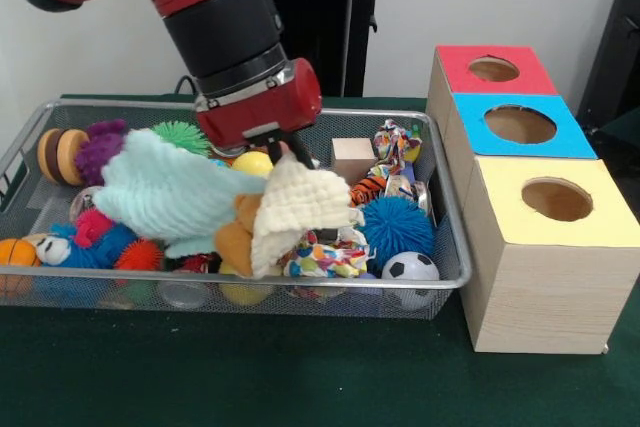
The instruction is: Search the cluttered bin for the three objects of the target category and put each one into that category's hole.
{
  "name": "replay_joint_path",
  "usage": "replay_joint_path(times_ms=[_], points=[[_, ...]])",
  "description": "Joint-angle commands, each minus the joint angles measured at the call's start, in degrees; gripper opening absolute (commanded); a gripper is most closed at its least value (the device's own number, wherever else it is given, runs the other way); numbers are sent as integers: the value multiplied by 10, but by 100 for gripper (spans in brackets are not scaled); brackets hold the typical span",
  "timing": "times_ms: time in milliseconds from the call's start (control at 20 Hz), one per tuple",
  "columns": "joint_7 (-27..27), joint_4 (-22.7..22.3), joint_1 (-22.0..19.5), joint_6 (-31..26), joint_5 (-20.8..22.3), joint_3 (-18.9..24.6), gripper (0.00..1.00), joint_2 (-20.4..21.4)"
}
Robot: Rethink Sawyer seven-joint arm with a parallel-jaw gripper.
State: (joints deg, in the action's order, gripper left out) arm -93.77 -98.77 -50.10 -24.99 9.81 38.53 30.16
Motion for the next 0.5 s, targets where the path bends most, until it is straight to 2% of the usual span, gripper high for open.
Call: replay_joint_path(times_ms=[50, 250, 500], points=[[-99, -43, 25, 54, -37, 51, 0, 15], [-109, -39, 47, 48, -50, 39, 0, 26], [-64, -40, 43, 14, -44, 28, 0, 24]])
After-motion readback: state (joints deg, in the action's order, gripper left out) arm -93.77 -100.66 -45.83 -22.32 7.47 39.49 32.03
